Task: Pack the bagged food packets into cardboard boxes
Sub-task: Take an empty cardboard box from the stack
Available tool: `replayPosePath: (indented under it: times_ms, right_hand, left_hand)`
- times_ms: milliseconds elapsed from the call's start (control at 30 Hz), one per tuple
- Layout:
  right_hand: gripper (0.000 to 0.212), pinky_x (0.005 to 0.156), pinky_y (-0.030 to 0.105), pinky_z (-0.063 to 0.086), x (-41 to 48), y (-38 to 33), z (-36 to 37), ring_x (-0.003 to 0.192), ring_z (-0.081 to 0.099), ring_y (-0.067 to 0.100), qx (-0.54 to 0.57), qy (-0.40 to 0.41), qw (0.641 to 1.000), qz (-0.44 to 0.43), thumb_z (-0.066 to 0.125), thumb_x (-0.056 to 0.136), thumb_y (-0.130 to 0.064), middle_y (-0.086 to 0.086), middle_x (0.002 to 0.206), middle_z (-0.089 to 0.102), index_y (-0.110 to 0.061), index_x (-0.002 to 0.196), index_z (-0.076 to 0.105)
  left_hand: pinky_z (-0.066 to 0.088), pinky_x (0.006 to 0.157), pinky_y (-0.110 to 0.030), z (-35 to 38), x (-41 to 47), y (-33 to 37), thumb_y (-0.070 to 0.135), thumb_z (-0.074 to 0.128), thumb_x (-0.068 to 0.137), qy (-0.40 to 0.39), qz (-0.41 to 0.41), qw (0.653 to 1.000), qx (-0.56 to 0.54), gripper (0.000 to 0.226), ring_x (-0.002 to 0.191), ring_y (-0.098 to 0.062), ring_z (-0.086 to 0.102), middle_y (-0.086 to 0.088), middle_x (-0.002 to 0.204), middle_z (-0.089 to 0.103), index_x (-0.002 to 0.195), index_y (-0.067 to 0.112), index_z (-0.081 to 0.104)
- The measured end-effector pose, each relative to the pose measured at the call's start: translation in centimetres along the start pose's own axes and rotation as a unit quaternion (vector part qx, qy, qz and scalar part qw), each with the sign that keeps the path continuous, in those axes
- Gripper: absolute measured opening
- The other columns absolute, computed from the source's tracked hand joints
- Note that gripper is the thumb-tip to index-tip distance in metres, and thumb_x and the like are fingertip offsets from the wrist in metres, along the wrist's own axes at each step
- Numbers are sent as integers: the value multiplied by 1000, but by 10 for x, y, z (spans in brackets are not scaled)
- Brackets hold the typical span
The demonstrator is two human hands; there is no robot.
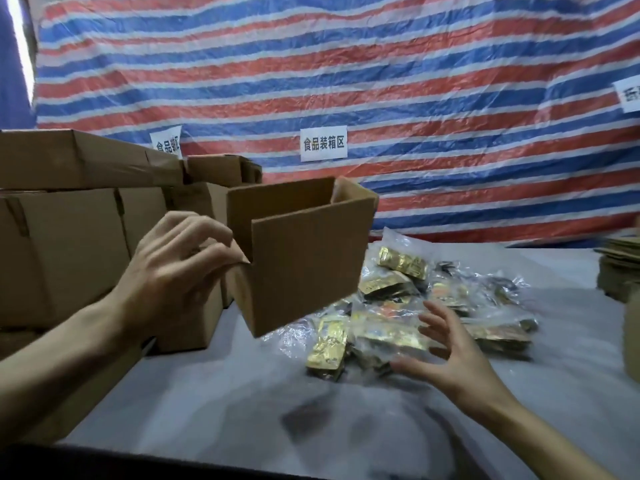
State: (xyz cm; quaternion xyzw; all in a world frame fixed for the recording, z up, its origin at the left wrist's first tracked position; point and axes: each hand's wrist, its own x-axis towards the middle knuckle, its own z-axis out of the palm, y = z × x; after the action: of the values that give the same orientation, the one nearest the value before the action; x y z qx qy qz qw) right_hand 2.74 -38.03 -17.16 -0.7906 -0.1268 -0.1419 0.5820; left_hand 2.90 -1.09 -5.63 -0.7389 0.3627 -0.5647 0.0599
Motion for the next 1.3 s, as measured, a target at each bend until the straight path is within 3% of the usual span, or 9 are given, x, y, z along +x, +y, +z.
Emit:
replayPosePath:
  times_ms: [167, 267, 433, 633, 800, 900, 1000, 1167, 1300]
  right_hand:
    - [115, 91, 20, 53, -11, 20, -12, 119, 63, 7, 43, -169, 985, 2, 101, 47, -39, -5, 132, 67, -24, 145, 42]
    - [108, 106, 46, 48, -19, 37, -13, 127, 60, 23, 113, -186, 975, 32, 101, 52, -25, 3, 134, 66, -23, 144, 45]
    - [115, 90, 26, 56, -21, 55, -9, 115, 65, 9, 94, -102, 989, 48, 103, 37, -41, -13, 122, 70, -29, 137, 48]
    - [106, 80, 18, 55, -19, 61, -12, 108, 65, 1, 54, -122, 990, 46, 98, 44, -37, -21, 116, 69, -43, 137, 46]
    - [58, 74, 29, 58, -21, 68, -15, 100, 71, 25, 138, 11, 989, 52, 67, 80, -66, 0, 109, 75, -27, 123, 64]
    - [35, 72, 47, 53, -6, 72, -22, 91, 67, 33, 163, 172, 971, 33, 48, 101, -40, 20, 107, 70, -11, 111, 66]
    - [20, 86, 54, 55, 12, 68, -27, 99, 67, 32, 116, 121, 985, 34, 55, 99, -5, 15, 109, 71, -11, 116, 65]
    - [32, 48, 19, 53, 49, 72, -29, 54, 69, 9, 74, 31, 996, 38, 47, 93, 20, 2, 63, 72, -6, 87, 65]
    - [38, 52, 28, 53, 66, 87, -32, 62, 68, 19, 59, 6, 998, 29, 55, 92, 15, 2, 64, 72, -15, 74, 69]
  left_hand:
    - [53, 94, -47, 23, -18, 65, 16, 58, 97, 0, 71, 992, -103, 11, 106, -23, 60, -8, 115, 59, 108, 15, 58]
    - [50, 103, -36, 43, -34, 88, 32, 65, 87, -26, -128, 964, -233, 39, 127, -12, 53, 2, 137, 51, 123, 27, 52]
    - [43, 106, -22, 73, -62, 120, 78, 86, 45, -192, -450, 632, -600, 111, 133, 3, 49, 31, 143, 48, 139, 61, 28]
    - [56, 89, -28, 104, -83, 139, 56, 99, 36, -246, -507, 528, -635, 121, 113, -11, 68, 12, 122, 71, 142, 32, 45]
    - [55, 99, -39, 108, -78, 139, 39, 97, 50, -265, -496, 535, -630, 108, 120, -19, 65, 3, 129, 68, 142, 31, 43]
    - [54, 101, -36, 109, -68, 136, 41, 98, 51, -280, -463, 550, -636, 108, 125, -14, 62, 8, 135, 62, 142, 38, 39]
    - [51, 99, -30, 119, -59, 138, 32, 94, 49, -270, -440, 610, -602, 103, 119, -10, 62, 6, 128, 63, 139, 30, 43]
    - [54, 92, -27, 137, -59, 153, 27, 88, 49, -207, -468, 593, -622, 98, 115, -13, 66, 4, 122, 70, 137, 22, 45]
    - [55, 94, -35, 140, -64, 154, 25, 89, 51, -184, -477, 594, -621, 99, 116, -21, 66, -4, 123, 70, 140, 19, 46]
